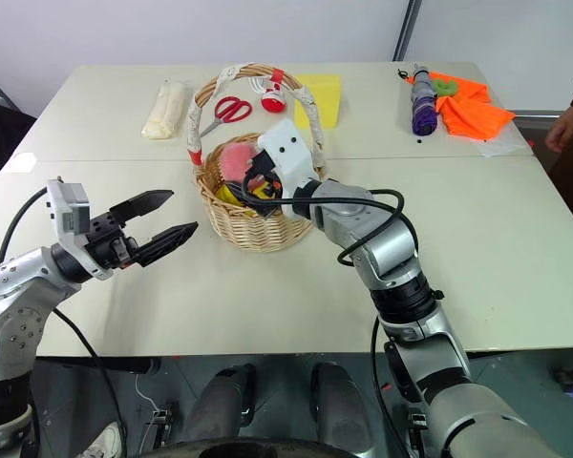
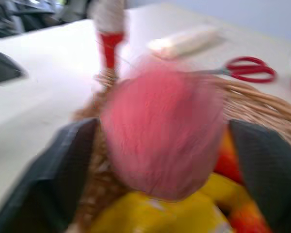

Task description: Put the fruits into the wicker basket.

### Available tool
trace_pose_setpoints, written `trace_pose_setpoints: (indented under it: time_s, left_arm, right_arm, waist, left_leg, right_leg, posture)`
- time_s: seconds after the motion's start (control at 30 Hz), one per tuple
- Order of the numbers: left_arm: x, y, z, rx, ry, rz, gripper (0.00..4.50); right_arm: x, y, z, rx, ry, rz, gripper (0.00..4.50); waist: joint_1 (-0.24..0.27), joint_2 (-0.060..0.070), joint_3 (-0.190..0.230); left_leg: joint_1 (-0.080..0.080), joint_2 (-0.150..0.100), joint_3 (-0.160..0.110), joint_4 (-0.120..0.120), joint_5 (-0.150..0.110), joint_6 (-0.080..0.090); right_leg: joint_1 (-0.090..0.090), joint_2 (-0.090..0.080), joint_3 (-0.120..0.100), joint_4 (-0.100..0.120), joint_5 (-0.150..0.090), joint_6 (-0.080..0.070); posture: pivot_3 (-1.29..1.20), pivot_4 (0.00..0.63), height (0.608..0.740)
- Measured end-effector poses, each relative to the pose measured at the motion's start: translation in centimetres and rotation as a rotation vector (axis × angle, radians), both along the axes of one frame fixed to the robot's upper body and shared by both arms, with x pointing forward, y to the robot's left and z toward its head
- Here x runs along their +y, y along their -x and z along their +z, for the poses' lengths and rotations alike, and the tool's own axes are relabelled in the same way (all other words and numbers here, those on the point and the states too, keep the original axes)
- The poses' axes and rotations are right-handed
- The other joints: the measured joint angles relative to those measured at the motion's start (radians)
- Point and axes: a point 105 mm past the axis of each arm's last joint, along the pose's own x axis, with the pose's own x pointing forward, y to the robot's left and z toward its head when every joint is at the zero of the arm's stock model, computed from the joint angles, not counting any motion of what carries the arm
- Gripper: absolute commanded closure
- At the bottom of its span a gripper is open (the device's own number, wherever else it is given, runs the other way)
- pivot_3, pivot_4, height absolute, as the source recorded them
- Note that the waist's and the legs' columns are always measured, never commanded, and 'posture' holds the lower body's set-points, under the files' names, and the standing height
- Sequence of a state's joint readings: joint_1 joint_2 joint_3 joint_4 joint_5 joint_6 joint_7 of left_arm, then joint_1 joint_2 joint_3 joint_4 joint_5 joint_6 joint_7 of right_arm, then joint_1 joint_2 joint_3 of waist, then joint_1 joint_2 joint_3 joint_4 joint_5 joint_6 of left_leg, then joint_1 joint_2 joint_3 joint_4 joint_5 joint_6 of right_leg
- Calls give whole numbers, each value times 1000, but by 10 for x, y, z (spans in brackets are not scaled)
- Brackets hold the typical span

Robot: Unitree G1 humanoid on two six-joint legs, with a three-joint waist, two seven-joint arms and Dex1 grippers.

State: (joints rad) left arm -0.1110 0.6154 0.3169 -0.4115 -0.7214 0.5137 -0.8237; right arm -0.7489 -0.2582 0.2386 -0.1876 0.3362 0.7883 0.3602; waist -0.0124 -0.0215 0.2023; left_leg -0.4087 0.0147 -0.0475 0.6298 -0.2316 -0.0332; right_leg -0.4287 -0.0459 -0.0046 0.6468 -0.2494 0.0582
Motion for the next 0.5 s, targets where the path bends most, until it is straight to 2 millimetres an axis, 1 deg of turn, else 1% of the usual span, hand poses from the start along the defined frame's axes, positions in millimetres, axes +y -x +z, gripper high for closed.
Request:
trace_pose_setpoints:
  time_s: [0.07,0.17,0.23,0.3,0.37,0.43,0.47,0.5]
  left_arm:
    - [-1,0,1,-2,2,-4,0]
    - [-4,1,-1,4,10,-12,0]
    - [-3,1,-2,7,9,-6,0]
    - [-4,2,-2,7,11,-3,0]
    - [-4,2,-3,10,12,-2,0]
    - [-4,2,-2,10,12,-3,0]
    - [-4,2,-2,9,12,-4,0]
    - [-5,2,-2,7,14,-6,0]
  right_arm:
    - [-2,2,6,-43,3,7,71]
    - [-13,19,15,-109,-3,76,71]
    - [-26,30,14,-117,-13,113,71]
    - [-44,39,9,-88,-34,128,71]
    - [-59,38,7,-64,-56,89,71]
    - [-68,35,10,-65,-75,48,71]
    - [-72,31,11,-65,-82,22,71]
    - [-76,23,10,-59,-99,-19,71]
  waist:
    - [-2,0,0]
    - [-1,0,0]
    - [0,0,0]
    - [0,0,0]
    - [-4,0,0]
    - [-9,0,0]
    - [-9,0,0]
    - [-9,0,0]
  left_leg:
    - [1,0,0,0,0,0]
    - [1,1,-1,0,0,0]
    - [1,1,-2,0,0,0]
    - [1,1,-1,0,0,0]
    - [2,1,0,0,0,0]
    - [3,2,1,0,0,0]
    - [4,2,1,0,0,0]
    - [5,2,1,0,0,0]
  right_leg:
    - [0,1,0,0,0,0]
    - [0,2,0,0,0,0]
    - [0,2,-1,0,0,0]
    - [1,2,-1,0,0,0]
    - [1,2,0,1,-1,-1]
    - [1,3,0,2,-1,-4]
    - [1,4,0,2,-1,-4]
    - [2,4,0,2,-1,-5]
  posture:
    - [0,150,740]
    - [0,150,740]
    - [0,150,740]
    - [0,150,740]
    - [0,150,740]
    - [0,150,740]
    - [0,150,740]
    - [0,150,740]
